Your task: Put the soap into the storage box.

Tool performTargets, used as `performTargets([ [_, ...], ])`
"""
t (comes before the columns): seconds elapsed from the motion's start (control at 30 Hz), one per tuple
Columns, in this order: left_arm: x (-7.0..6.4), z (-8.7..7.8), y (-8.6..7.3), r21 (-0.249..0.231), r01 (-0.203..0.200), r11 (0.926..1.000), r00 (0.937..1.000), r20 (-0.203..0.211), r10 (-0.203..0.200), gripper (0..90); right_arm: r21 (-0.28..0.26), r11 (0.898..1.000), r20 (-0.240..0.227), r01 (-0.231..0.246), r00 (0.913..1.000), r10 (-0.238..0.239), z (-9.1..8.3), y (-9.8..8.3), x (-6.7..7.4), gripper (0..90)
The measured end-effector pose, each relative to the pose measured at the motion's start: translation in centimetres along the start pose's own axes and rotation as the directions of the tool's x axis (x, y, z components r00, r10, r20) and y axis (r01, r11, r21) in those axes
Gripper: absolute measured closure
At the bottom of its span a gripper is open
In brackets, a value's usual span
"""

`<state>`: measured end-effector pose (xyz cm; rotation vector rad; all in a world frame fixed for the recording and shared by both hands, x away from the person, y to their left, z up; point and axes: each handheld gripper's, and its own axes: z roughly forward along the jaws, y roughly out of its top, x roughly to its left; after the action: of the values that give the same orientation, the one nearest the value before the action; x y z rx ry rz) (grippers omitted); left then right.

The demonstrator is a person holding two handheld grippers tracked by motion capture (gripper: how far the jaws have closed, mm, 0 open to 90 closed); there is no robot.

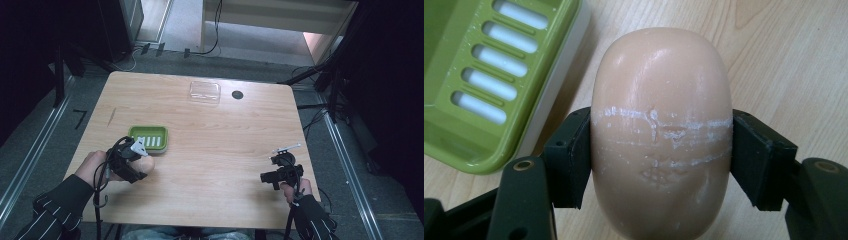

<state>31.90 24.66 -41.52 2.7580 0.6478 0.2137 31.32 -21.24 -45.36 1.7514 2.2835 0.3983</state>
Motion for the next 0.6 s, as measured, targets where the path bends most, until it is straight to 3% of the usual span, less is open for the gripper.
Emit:
performTargets([
  [0.6,1.4,-1.8,0.8,-0.062,-0.019,0.9979,0.9995,-0.026,0.018,33.5,-0.001,1.000,-0.002,0.003,1.0000,-0.003,0.0,0.0,0.0,14.4],
])
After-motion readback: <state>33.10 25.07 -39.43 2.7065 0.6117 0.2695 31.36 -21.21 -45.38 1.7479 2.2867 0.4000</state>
